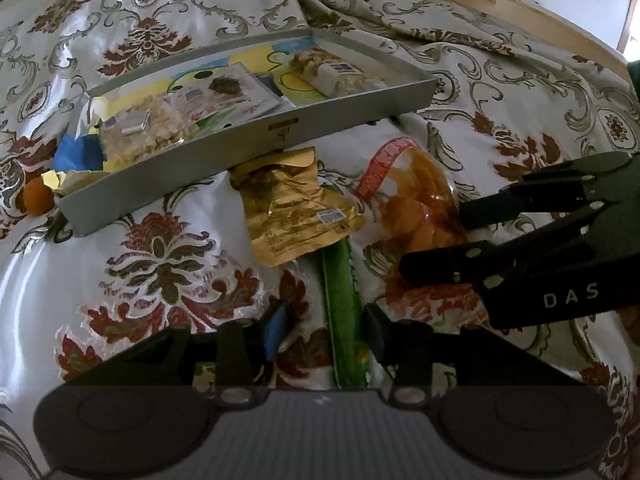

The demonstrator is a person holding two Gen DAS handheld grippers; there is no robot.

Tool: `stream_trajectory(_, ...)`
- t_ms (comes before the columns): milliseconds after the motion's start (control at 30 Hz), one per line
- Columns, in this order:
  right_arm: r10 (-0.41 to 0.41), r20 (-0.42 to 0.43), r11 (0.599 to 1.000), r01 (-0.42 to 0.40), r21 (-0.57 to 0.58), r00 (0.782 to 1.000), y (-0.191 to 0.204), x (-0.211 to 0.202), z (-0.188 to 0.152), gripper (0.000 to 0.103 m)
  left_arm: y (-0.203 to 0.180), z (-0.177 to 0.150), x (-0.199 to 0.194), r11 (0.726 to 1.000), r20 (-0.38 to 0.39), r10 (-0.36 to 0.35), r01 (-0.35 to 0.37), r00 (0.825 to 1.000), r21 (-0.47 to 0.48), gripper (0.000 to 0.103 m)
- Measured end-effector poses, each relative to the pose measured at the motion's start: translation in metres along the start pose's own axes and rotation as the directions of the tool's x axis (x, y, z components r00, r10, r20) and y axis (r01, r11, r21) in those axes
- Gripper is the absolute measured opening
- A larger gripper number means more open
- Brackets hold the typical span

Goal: Organize snacks
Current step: 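Close the left tool on the green stick while the right tool grasps the orange bag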

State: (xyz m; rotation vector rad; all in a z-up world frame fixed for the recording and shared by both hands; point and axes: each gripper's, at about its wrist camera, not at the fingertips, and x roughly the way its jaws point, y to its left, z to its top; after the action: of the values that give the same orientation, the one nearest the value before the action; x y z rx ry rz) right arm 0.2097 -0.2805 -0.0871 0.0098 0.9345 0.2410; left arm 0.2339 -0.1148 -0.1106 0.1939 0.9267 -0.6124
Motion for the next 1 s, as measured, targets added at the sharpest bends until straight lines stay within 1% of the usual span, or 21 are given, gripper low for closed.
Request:
stream_trajectory(33, -0.003, 0.001, 1.0, 0.003, 0.005, 1.0, 0.0, 0.001, 0.0, 0.064, 0.0, 0.0, -0.001, 1.0, -0.001, 0.003, -0.003, 1.0, 0.001, 0.049)
stream_trajectory(100, -0.008, 0.007, 1.0, 0.008, 0.01, 1.0, 0.001, 0.003, -0.001, 0.067, -0.002, 0.001, -0.002, 1.0, -0.006, 0.01, -0.01, 1.0, 0.008, 0.045)
stream_trajectory(167, -0.009, 0.012, 1.0, 0.009, 0.014, 1.0, 0.001, 0.004, -0.002, 0.068, -0.004, 0.001, -0.005, 1.0, -0.014, 0.019, -0.019, 1.0, 0.009, 0.04)
stream_trajectory(233, -0.006, 0.011, 1.0, 0.006, 0.01, 1.0, 0.0, 0.003, -0.002, 0.068, -0.004, 0.002, -0.009, 1.0, -0.019, 0.021, -0.021, 1.0, 0.002, 0.032)
stream_trajectory(267, -0.002, 0.01, 1.0, 0.002, 0.009, 1.0, 0.0, 0.003, -0.002, 0.067, -0.004, 0.002, -0.012, 1.0, -0.021, 0.017, -0.017, 1.0, -0.011, 0.028)
stream_trajectory(300, 0.006, 0.007, 1.0, -0.006, 0.011, 1.0, 0.001, 0.002, -0.002, 0.062, -0.003, 0.002, -0.014, 1.0, -0.025, 0.014, -0.014, 1.0, -0.023, 0.027)
stream_trajectory(367, 0.018, -0.01, 1.0, -0.018, 0.003, 1.0, 0.002, 0.002, -0.002, 0.059, -0.002, 0.001, -0.019, 0.999, -0.033, 0.01, -0.012, 0.999, -0.041, 0.024)
stream_trajectory(500, 0.021, -0.042, 1.0, -0.021, -0.016, 0.999, 0.005, 0.006, -0.004, 0.059, -0.001, -0.003, -0.021, 0.999, -0.027, 0.001, -0.002, 1.0, -0.048, 0.025)
stream_trajectory(533, 0.016, -0.04, 1.0, -0.017, -0.025, 0.999, 0.007, 0.008, -0.006, 0.059, -0.001, -0.003, -0.018, 0.999, -0.029, -0.002, 0.0, 1.0, -0.044, 0.027)
stream_trajectory(600, 0.004, -0.033, 0.999, -0.006, -0.049, 0.999, 0.011, 0.009, -0.008, 0.059, -0.001, -0.002, -0.01, 1.0, -0.036, 0.003, -0.004, 0.999, -0.024, 0.027)
stream_trajectory(667, 0.008, -0.033, 0.999, -0.009, -0.035, 0.999, 0.009, 0.008, -0.008, 0.058, -0.001, -0.004, -0.007, 1.0, -0.02, 0.0, 0.0, 1.0, -0.002, 0.031)
stream_trajectory(767, 0.002, -0.036, 0.999, -0.004, -0.05, 0.999, 0.011, 0.007, -0.007, 0.056, -0.004, -0.006, -0.007, 1.0, -0.015, 0.006, -0.005, 1.0, 0.027, 0.031)
stream_trajectory(800, 0.0, -0.036, 0.998, -0.002, -0.055, 0.999, 0.012, 0.006, -0.007, 0.054, -0.006, -0.006, -0.007, 0.999, -0.014, 0.011, -0.011, 1.0, 0.041, 0.031)
stream_trajectory(900, -0.013, -0.032, 0.997, 0.01, -0.071, 0.999, 0.015, 0.002, -0.006, 0.053, -0.01, -0.008, -0.009, 0.997, -0.001, 0.024, -0.024, 1.0, 0.071, 0.025)
stream_trajectory(967, -0.026, -0.025, 0.996, 0.024, -0.091, 0.999, 0.017, -0.001, -0.007, 0.053, -0.01, -0.008, -0.012, 0.997, 0.002, 0.024, -0.024, 1.0, 0.07, 0.02)
stream_trajectory(1000, -0.031, -0.02, 0.995, 0.029, -0.096, 0.999, 0.018, -0.003, -0.008, 0.053, -0.01, -0.007, -0.014, 0.998, 0.002, 0.021, -0.022, 1.0, 0.062, 0.02)
